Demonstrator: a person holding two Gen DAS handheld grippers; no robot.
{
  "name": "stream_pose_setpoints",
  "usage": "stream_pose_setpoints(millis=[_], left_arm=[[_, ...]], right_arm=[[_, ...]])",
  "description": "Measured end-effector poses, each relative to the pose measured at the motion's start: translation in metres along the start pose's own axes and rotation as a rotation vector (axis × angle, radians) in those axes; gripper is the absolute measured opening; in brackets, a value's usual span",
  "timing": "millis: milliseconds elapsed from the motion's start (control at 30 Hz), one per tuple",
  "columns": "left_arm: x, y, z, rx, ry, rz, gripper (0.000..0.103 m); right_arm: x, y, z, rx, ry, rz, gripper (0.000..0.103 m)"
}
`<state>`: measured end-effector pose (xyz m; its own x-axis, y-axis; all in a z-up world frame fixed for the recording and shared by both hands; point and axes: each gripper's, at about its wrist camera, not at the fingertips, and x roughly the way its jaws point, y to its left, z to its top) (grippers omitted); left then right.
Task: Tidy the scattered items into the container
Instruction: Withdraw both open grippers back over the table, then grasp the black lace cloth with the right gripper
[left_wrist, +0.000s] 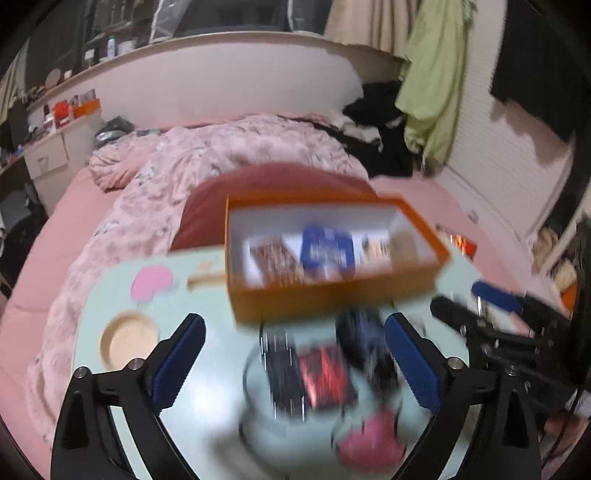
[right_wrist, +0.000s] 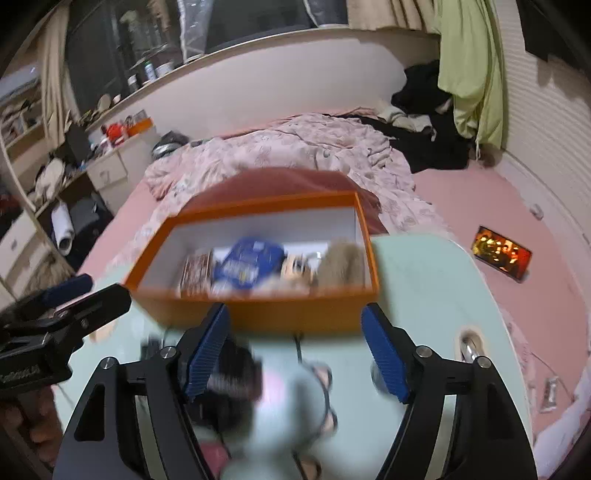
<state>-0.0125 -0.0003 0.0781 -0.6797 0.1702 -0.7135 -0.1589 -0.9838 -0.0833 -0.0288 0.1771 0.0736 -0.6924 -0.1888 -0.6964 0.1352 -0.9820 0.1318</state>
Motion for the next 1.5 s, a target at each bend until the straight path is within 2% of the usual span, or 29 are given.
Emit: stream_pose_setpoints(millis=[167,267,300,333,400,467,1500], left_arm=[[0.004,-0.010,-0.061,0.027,0.088,0.029,0.099],[0.021,-0.010,-0.075,0.022,0.168,0.043,0.099],[0.025,-0.009,-0.076,0.020,0.178,0.059,0.102],[0.027,-0.008,-0.076,0.024,0.171,0.081,0.103],[0.027,-0.006,-0.078,0.024,0.152,0.088,0.103],[0.027,-0.004,-0.080,0.027,0.128,0.085,0.103],[0.029,0.000,-0.082,0.033,0.113,0.081,0.103]], right_arm=[[-0.006,0.006,-0.049,-0.072,0.071,-0.026,0.075],[-0.002,0.009,-0.071,-0.101,0.112,-0.041,0.075],[0.000,0.010,-0.077,-0.117,0.125,-0.056,0.075],[0.006,0.011,-0.082,-0.128,0.149,-0.065,0.075],[0.006,0.009,-0.085,-0.118,0.153,-0.064,0.094],[0.007,0.005,-0.083,-0.106,0.166,-0.079,0.103],[0.011,0.008,-0.089,-0.140,0.143,-0.043,0.103]])
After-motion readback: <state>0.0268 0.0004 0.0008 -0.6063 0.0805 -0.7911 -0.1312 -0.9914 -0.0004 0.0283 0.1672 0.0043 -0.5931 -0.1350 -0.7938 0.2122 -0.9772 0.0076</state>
